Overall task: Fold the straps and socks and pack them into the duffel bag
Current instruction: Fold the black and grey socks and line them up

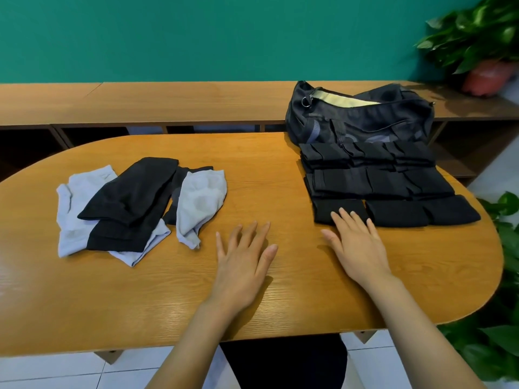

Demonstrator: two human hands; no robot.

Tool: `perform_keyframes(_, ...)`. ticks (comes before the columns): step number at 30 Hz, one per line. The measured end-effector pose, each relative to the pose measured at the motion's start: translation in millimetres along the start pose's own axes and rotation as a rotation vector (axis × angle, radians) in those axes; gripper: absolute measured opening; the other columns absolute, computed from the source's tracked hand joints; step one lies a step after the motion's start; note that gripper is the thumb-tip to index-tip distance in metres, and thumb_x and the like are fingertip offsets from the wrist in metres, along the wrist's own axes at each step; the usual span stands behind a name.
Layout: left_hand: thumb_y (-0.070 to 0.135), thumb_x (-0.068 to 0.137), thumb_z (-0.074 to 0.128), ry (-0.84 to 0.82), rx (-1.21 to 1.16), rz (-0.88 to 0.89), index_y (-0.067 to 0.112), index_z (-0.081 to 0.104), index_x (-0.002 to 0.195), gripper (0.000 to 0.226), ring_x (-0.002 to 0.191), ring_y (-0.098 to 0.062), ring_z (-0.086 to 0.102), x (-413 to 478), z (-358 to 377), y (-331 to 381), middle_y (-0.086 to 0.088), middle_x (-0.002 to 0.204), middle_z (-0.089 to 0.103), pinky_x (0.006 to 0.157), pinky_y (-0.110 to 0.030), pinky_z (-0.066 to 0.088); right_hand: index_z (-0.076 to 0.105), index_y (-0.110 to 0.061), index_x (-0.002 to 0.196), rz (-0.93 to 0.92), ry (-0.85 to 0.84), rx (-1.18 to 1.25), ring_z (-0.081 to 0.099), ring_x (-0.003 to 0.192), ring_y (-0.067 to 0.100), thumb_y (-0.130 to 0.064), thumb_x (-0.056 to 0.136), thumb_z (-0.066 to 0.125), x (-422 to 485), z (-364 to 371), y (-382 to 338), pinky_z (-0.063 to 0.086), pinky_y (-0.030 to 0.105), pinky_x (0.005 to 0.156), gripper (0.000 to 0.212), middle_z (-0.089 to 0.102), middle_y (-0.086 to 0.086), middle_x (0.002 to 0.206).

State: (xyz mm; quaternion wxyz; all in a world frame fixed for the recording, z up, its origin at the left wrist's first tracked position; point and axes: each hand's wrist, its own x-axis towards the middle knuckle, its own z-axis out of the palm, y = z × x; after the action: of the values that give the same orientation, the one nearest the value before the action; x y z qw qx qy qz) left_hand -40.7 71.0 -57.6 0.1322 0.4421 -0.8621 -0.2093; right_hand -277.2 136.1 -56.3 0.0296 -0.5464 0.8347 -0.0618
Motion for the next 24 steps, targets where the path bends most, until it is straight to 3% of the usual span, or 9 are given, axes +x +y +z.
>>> perform_keyframes(7,0.069,0.088,-0.002,0.155,0.012,0.005,0.034,0.035,0.148,0.079,0.144,-0.013,0.017,1.4,-12.2,-5.7,0.009,0.154,0.033,0.120,-0.044,-0.005,0.030,-0.022,0.151,-0.008,0.071,0.079,0.016,0.149,0.017,-0.065,0.088,0.006,2.5,-3.2,-1.5,0.006,0.039,0.122,0.080,0.028,-0.001,0.159)
perform_keyframes(11,0.055,0.098,0.029,0.380,0.059,-0.046,0.025,0.056,0.134,0.054,0.136,-0.025,0.033,6.1,-25.3,-29.7,-0.003,0.146,0.045,0.116,-0.050,0.020,0.035,-0.024,0.150,-0.149,0.081,0.120,0.019,0.147,0.013,-0.061,0.093,0.011,2.2,-8.0,-38.2,0.004,0.037,0.122,0.071,0.032,-0.004,0.156)
perform_keyframes(14,0.034,0.096,0.056,0.447,0.123,-0.177,0.022,0.059,0.131,0.036,0.140,-0.038,0.025,5.4,-31.6,-55.4,-0.014,0.152,0.034,0.115,-0.053,0.016,0.035,-0.026,0.149,-0.252,0.038,0.158,0.019,0.147,0.011,-0.059,0.096,0.015,4.4,-8.8,-75.8,0.002,0.035,0.122,0.066,0.033,-0.007,0.156)
perform_keyframes(16,0.020,0.094,0.060,0.410,0.118,-0.275,0.022,0.058,0.132,0.038,0.139,-0.041,0.024,4.3,-34.4,-67.6,-0.017,0.154,0.030,0.114,-0.052,0.018,0.035,-0.026,0.149,-0.326,0.002,0.193,0.020,0.146,0.010,-0.057,0.098,0.020,7.5,-5.8,-101.3,0.002,0.034,0.121,0.061,0.033,-0.007,0.156)
perform_keyframes(18,0.007,0.094,0.055,0.367,0.038,-0.267,0.020,0.057,0.133,0.041,0.136,-0.036,0.033,5.0,-35.1,-75.0,-0.014,0.150,0.037,0.114,-0.047,0.026,0.036,-0.027,0.149,-0.396,-0.036,0.239,0.021,0.145,0.010,-0.054,0.101,0.025,12.5,-0.7,-125.8,0.004,0.034,0.122,0.057,0.033,-0.007,0.156)
perform_keyframes(20,0.001,0.094,0.051,0.353,-0.109,-0.141,0.018,0.061,0.129,0.040,0.131,-0.026,0.044,5.7,-36.1,-76.4,-0.009,0.143,0.048,0.110,-0.038,0.034,0.037,-0.027,0.148,-0.441,-0.080,0.318,0.021,0.145,0.010,-0.050,0.102,0.029,19.0,3.7,-148.8,0.008,0.036,0.121,0.052,0.032,-0.007,0.156)
perform_keyframes(22,0.004,0.095,0.055,0.331,-0.244,-0.037,0.019,0.062,0.129,0.037,0.126,-0.011,0.046,4.6,-39.1,-72.5,-0.001,0.138,0.053,0.106,-0.024,0.037,0.039,-0.027,0.147,-0.471,-0.099,0.401,0.022,0.145,0.009,-0.045,0.104,0.030,25.7,6.9,-166.6,0.012,0.040,0.120,0.048,0.034,-0.008,0.155)
perform_keyframes(24,0.014,0.096,0.057,0.411,-0.312,-0.031,0.019,0.060,0.129,0.034,0.124,-0.002,0.044,4.2,-44.4,-72.7,0.007,0.135,0.052,0.101,-0.013,0.034,0.038,-0.028,0.148,-0.493,-0.120,0.444,0.022,0.144,0.007,-0.043,0.105,0.026,31.8,9.4,-177.1,0.011,0.042,0.120,0.047,0.035,-0.009,0.154)
